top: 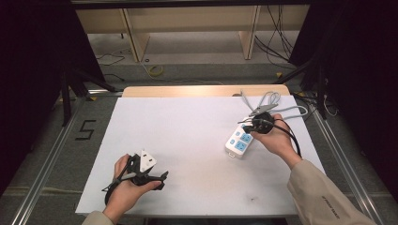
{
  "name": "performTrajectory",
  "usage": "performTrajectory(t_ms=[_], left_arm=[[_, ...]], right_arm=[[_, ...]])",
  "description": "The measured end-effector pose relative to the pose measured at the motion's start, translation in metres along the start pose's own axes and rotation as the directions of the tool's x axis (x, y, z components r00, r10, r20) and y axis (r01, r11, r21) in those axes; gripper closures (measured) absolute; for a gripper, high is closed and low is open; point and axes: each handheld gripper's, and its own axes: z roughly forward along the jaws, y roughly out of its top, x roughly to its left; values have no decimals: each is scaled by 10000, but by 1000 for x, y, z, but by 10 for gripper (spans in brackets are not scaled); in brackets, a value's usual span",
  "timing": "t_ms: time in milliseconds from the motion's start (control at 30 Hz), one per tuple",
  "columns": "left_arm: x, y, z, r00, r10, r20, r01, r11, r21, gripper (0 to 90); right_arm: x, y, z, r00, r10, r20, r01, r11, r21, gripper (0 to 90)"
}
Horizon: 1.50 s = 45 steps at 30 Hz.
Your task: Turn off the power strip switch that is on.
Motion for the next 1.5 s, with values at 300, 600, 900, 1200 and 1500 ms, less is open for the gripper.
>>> performTrajectory(t_ms=[300,600,900,1200,1500], left_arm=[[0,0,0,10000,-6,8,6,10000,-5,91],[0,0,1,10000,1,22,-1,10000,-18,91],[0,0,1,10000,43,39,-43,10000,2,91],[0,1,1,10000,52,50,-52,10000,5,92],[0,1,1,10000,61,64,-61,10000,11,92]], right_arm=[[-1,3,5,10000,-76,-21,77,9998,159,900],[-2,4,9,10000,-45,26,44,9995,319,900],[-1,7,15,10000,-59,42,57,9991,416,900],[-3,9,19,10000,25,56,-28,9987,508,900],[-2,14,27,9999,-84,-63,89,9968,791,900]])
